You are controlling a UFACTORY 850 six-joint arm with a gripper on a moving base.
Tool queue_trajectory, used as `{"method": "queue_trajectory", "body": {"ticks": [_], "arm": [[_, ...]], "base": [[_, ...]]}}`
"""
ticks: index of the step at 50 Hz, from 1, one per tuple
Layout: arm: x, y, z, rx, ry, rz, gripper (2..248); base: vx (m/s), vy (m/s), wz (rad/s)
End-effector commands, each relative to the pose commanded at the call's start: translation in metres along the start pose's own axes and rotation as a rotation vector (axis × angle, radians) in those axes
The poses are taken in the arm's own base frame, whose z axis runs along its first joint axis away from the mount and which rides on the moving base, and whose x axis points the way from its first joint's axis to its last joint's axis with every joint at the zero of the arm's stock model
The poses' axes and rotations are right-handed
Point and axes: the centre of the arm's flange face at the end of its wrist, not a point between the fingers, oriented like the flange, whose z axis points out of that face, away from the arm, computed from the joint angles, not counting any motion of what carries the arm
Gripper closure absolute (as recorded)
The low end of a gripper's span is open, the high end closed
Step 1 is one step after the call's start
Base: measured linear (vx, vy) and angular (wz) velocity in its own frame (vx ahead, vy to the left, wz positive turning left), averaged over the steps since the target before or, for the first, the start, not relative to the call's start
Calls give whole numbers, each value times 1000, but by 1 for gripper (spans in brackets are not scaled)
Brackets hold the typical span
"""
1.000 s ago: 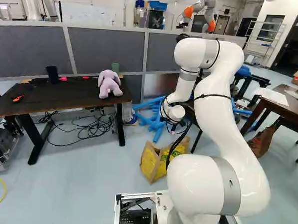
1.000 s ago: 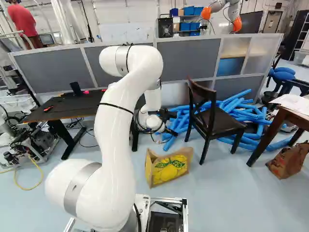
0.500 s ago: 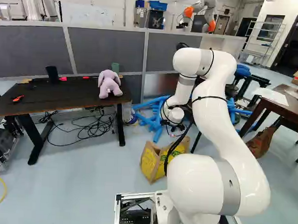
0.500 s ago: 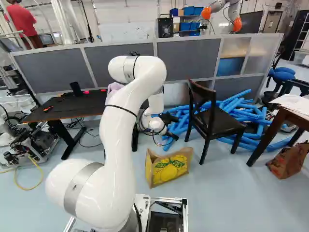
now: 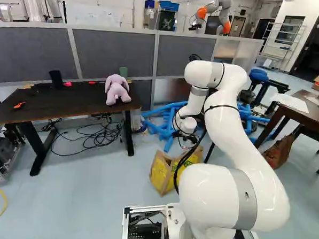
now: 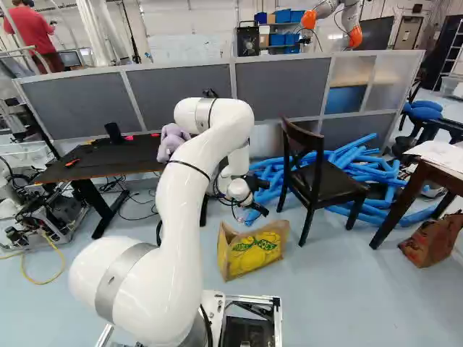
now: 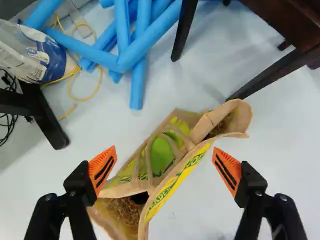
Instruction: Pick up the bag on the ground and place it on the table
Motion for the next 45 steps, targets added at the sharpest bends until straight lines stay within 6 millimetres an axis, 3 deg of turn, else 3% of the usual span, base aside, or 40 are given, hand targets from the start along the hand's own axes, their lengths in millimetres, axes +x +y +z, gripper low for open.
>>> {"method": "queue_trajectory", "body": {"ticks": [29, 45], "arm": [[-13, 7, 47, -7, -108, 17, 3], [-26, 7, 68, -19, -160, 152, 3]], "base": [[0, 0, 0], [0, 0, 0]]}}
